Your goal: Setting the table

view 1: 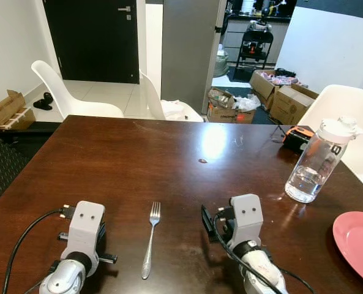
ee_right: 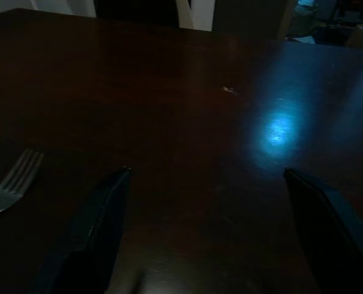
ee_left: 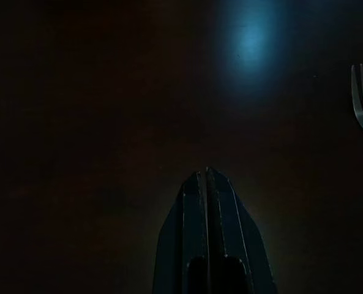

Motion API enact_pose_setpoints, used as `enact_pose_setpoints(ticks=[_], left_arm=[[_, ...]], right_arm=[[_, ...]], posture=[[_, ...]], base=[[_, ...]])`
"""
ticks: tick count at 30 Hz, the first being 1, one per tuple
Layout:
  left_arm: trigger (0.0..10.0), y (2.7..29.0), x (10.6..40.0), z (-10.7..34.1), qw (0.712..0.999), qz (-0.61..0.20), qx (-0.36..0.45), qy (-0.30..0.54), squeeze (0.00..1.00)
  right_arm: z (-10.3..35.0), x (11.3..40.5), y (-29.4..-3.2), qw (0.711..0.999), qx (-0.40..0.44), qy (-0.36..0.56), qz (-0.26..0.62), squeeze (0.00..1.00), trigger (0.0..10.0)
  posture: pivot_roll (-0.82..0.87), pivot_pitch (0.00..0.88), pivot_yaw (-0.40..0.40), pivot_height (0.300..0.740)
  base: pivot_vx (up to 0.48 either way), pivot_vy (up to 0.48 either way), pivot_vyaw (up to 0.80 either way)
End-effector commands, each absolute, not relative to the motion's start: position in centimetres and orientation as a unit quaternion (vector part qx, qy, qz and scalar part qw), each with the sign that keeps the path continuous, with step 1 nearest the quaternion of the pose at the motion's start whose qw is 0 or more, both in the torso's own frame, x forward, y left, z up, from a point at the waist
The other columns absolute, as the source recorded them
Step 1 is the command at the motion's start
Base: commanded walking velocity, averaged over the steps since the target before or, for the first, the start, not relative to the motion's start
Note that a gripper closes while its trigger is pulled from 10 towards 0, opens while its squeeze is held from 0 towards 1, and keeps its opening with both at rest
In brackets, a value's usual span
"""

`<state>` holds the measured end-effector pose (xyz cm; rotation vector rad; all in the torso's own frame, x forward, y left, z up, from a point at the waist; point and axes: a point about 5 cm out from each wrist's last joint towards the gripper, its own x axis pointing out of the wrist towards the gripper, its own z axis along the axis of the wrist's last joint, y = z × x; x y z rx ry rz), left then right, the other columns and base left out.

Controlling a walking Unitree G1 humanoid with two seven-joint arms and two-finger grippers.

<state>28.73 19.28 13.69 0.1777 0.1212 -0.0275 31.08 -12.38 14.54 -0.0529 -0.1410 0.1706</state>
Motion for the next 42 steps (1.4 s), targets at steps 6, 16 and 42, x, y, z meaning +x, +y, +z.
enact_pose_setpoints(ticks=[6,16,42], left_arm=[[10.0,19.9,29.4,13.9,0.993,-0.022,0.102,0.061,0.00],[10.0,18.9,30.3,14.2,0.990,-0.063,0.115,0.059,0.00],[10.0,14.6,27.4,10.8,0.961,-0.163,0.195,0.113,0.00]], right_arm=[[13.1,31.4,-15.3,0.999,-0.017,-0.025,-0.014,0.00,10.0],[11.7,31.6,-14.3,0.999,-0.018,0.036,0.035,0.00,10.0],[13.6,31.2,-13.1,0.996,-0.026,-0.034,0.072,0.00,10.0]], posture=[[0.01,0.124,0.049,0.740],[0.01,0.121,0.043,0.740],[0.00,0.120,0.055,0.740]], base=[[0.000,0.000,0.00],[0.000,0.000,0.00],[0.000,0.000,0.00]])
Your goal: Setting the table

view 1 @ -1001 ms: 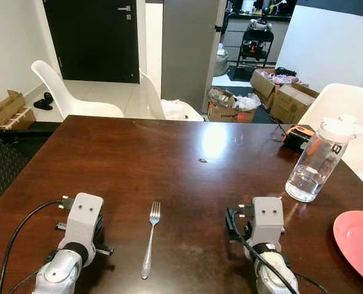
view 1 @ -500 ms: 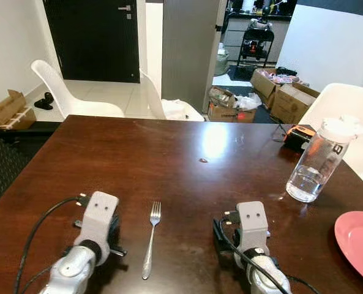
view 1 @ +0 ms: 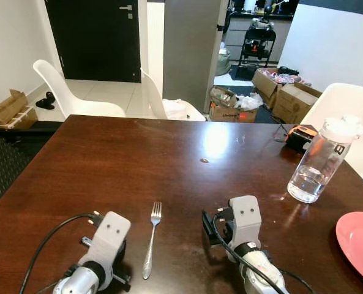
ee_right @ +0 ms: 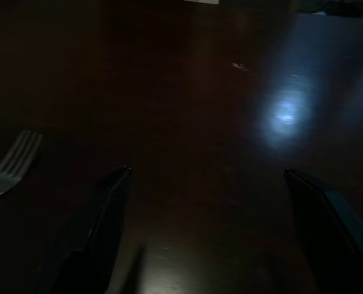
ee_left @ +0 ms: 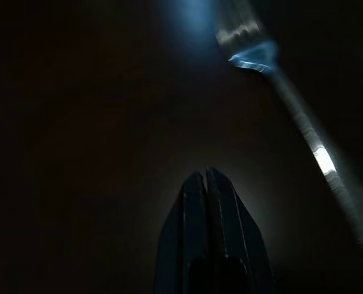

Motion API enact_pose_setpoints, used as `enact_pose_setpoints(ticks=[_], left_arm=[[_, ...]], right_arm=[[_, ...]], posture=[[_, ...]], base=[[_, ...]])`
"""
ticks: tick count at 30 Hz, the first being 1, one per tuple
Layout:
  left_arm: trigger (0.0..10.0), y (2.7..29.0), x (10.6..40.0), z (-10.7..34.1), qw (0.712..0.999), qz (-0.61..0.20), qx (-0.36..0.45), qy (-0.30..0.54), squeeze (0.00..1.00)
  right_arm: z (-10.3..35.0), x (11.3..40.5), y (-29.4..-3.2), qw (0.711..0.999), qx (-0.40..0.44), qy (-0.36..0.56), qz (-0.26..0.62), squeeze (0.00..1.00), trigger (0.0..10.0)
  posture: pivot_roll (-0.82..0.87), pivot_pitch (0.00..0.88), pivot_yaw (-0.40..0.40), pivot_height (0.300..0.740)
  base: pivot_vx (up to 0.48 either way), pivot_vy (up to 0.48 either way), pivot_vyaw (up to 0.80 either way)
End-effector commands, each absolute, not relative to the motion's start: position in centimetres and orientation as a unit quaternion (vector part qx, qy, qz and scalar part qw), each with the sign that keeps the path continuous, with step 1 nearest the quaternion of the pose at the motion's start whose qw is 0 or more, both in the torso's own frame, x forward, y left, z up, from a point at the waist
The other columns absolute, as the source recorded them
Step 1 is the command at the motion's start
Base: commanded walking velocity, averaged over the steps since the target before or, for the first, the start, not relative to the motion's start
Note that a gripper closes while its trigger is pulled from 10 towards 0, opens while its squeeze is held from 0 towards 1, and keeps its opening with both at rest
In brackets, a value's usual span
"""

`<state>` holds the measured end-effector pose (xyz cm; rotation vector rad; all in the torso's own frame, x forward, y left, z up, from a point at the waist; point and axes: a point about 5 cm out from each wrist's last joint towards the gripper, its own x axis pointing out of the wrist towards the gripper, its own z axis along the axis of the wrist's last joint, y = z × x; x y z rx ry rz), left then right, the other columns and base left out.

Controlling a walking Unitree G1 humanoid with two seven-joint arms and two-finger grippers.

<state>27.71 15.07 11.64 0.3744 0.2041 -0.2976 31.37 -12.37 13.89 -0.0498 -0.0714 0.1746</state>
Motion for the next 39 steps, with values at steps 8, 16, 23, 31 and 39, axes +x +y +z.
enact_pose_setpoints(ticks=[8,16,23,31,39], left_arm=[[10.0,9.1,28.2,10.8,0.938,-0.261,0.207,0.096,0.00],[10.0,5.0,28.9,12.1,0.918,-0.356,0.148,0.090,0.00],[10.0,1.5,28.9,12.4,0.898,-0.411,0.138,0.073,0.00],[10.0,6.7,32.0,15.7,0.962,-0.269,0.034,0.032,0.00],[10.0,17.1,33.3,17.4,0.994,-0.081,0.078,0.015,0.00]], right_arm=[[14.2,31.2,-13.6,0.997,-0.019,-0.049,0.064,0.00,10.0],[14.5,31.3,-13.1,0.996,-0.013,-0.055,0.070,0.00,10.0],[14.4,31.5,-12.8,0.996,-0.012,-0.053,0.075,0.00,10.0],[14.5,31.3,-10.1,0.981,-0.001,-0.048,0.189,0.00,10.0],[14.0,31.8,-6.5,0.963,0.041,-0.022,0.264,0.00,10.0]], posture=[[-0.02,0.101,0.058,0.740],[-0.02,0.089,0.049,0.740],[-0.03,0.085,0.045,0.740],[0.00,0.098,0.042,0.740],[0.09,0.116,0.028,0.740]], base=[[0.000,0.000,0.00],[0.000,0.000,0.00],[0.000,0.000,0.00],[0.000,0.000,0.00],[0.000,0.000,0.00]])
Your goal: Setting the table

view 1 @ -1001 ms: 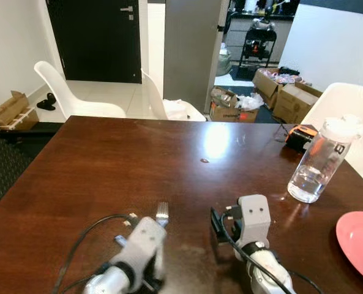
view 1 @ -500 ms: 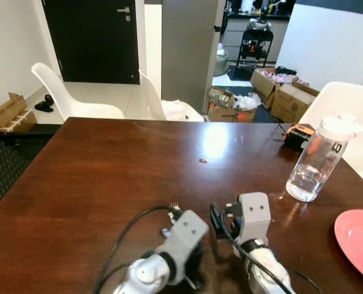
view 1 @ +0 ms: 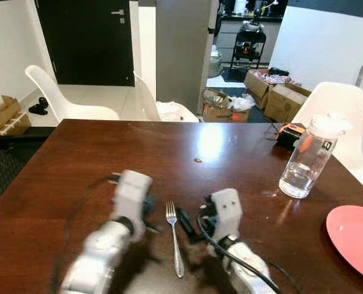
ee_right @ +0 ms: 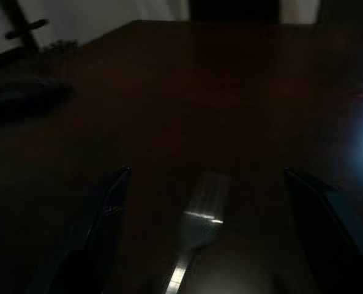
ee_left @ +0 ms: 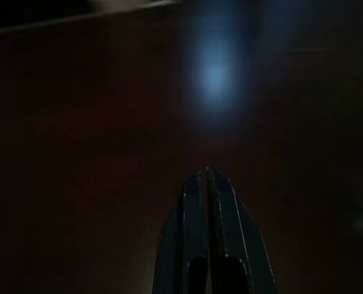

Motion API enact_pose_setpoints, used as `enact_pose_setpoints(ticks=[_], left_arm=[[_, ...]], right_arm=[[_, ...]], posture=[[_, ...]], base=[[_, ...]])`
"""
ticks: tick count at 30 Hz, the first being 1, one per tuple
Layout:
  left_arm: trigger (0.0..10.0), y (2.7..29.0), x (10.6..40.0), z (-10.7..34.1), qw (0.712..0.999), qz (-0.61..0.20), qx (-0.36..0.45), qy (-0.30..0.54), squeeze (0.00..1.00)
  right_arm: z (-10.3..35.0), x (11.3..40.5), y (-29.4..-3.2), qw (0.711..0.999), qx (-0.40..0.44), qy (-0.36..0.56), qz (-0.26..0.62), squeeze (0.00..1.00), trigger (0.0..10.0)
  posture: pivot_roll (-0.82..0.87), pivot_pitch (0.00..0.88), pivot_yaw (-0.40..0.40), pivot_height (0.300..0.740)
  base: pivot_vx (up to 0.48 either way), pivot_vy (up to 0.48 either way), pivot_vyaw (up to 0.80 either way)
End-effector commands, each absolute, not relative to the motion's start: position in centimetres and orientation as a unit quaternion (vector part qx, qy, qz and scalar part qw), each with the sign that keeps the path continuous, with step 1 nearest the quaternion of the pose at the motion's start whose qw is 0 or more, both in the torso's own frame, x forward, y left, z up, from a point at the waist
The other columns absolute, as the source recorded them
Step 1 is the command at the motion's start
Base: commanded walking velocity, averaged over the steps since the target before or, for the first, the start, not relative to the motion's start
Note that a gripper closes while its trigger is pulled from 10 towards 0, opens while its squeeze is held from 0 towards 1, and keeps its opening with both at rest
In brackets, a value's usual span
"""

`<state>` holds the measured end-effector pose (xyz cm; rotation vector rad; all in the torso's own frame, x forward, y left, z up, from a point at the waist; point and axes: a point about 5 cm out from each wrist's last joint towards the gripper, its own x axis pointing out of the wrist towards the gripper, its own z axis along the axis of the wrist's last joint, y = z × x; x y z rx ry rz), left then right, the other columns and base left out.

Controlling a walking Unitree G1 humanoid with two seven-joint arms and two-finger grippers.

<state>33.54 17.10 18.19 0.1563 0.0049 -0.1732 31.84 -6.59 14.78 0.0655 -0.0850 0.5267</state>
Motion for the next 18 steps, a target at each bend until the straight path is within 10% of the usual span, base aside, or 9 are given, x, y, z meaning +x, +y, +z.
enact_pose_setpoints(ticks=[1,8,18], left_arm=[[10.0,19.4,32.9,17.3,0.993,-0.046,0.105,0.021,0.00],[10.0,26.5,29.7,17.0,0.985,0.052,0.155,0.049,0.00],[10.0,27.9,28.3,17.0,0.983,0.081,0.156,0.057,0.00]], right_arm=[[13.4,32.0,-6.2,0.965,0.048,-0.004,0.257,0.00,10.0],[10.2,33.0,-5.7,0.971,0.060,0.097,0.210,0.00,10.0],[6.3,33.0,-5.8,0.949,-0.020,0.242,0.199,0.00,10.0]], posture=[[0.12,0.122,0.021,0.740],[0.17,0.138,0.011,0.740],[0.19,0.141,0.000,0.740]], base=[[0.000,0.000,0.00],[0.000,0.000,0.00],[0.000,0.000,0.00]])
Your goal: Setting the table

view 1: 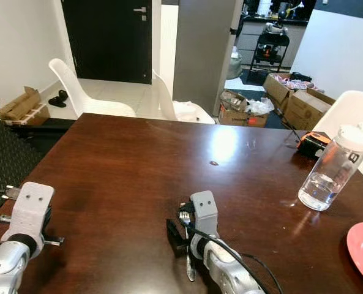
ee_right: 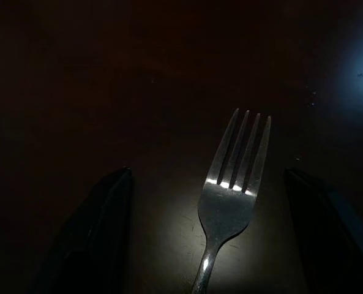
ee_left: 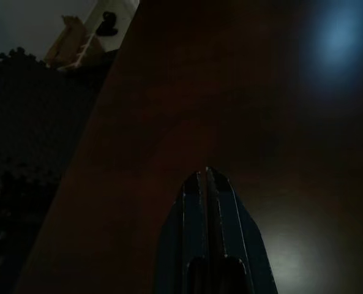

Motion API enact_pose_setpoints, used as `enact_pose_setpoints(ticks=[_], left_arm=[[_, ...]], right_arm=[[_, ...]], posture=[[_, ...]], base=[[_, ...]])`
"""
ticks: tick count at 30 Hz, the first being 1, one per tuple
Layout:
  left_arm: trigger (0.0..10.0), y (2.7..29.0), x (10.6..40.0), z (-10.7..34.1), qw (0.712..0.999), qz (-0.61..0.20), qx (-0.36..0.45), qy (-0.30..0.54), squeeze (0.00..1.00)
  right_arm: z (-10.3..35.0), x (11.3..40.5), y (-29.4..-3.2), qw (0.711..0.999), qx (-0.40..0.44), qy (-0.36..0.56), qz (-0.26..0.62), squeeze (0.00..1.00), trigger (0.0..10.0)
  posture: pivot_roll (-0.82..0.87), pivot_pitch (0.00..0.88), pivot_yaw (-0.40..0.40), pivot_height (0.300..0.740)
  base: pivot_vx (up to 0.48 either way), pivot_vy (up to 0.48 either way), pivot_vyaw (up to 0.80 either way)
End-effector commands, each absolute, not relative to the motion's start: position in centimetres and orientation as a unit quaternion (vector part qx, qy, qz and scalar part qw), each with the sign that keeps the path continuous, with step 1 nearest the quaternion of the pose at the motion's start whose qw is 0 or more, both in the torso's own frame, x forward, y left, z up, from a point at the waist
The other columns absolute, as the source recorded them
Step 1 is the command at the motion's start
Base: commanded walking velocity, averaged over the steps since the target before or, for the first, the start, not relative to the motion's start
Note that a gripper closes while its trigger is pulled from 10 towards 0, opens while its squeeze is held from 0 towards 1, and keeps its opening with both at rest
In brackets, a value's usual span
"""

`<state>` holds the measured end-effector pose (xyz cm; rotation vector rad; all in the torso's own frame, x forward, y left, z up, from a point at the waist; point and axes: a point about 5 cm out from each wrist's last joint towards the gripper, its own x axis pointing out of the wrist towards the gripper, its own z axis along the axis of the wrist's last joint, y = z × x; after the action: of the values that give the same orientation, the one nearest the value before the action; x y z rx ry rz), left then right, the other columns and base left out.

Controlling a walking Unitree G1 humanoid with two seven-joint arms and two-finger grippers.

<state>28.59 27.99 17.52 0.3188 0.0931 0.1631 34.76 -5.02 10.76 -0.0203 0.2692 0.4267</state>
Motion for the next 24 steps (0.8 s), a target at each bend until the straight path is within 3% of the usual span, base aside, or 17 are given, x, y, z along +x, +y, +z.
enact_pose_setpoints(ticks=[1,2,3,4,5,16,24], left_arm=[[10.0,27.6,28.4,17.0,0.983,0.079,0.154,0.057,0.00],[10.0,27.4,28.4,16.9,0.984,0.077,0.153,0.057,0.00],[10.0,27.1,28.4,16.8,0.984,0.073,0.149,0.057,0.00],[10.0,26.8,28.5,16.8,0.985,0.069,0.148,0.057,0.00],[10.0,26.5,28.6,16.7,0.985,0.065,0.146,0.057,0.00],[10.0,25.8,28.8,16.6,0.987,0.052,0.142,0.060,0.00],[10.0,24.8,29.2,16.3,0.988,0.037,0.140,0.062,0.00]], right_arm=[[5.8,32.7,-6.0,0.946,-0.030,0.255,0.197,0.00,10.0],[5.5,32.6,-6.1,0.945,-0.036,0.260,0.196,0.00,10.0],[4.9,32.3,-6.4,0.943,-0.045,0.269,0.191,0.00,7.6],[4.4,32.0,-6.7,0.941,-0.050,0.278,0.188,0.00,4.2],[3.9,31.7,-7.0,0.939,-0.053,0.285,0.182,0.00,0.0],[1.9,30.6,-10.6,0.945,-0.007,0.319,0.074,0.00,0.0],[2.5,31.4,-17.2,0.949,0.023,0.307,-0.073,0.00,0.0]], posture=[[0.19,0.142,-0.001,0.740],[0.19,0.143,-0.002,0.740],[0.18,0.144,-0.003,0.740],[0.18,0.145,-0.002,0.740],[0.18,0.145,-0.001,0.740],[0.16,0.148,0.009,0.740],[0.14,0.146,0.017,0.740]], base=[[0.000,0.000,0.00],[0.000,0.000,0.00],[0.000,0.000,0.00],[0.000,0.000,0.00],[0.000,0.000,0.00],[0.000,0.000,0.00],[0.000,0.000,0.00]])
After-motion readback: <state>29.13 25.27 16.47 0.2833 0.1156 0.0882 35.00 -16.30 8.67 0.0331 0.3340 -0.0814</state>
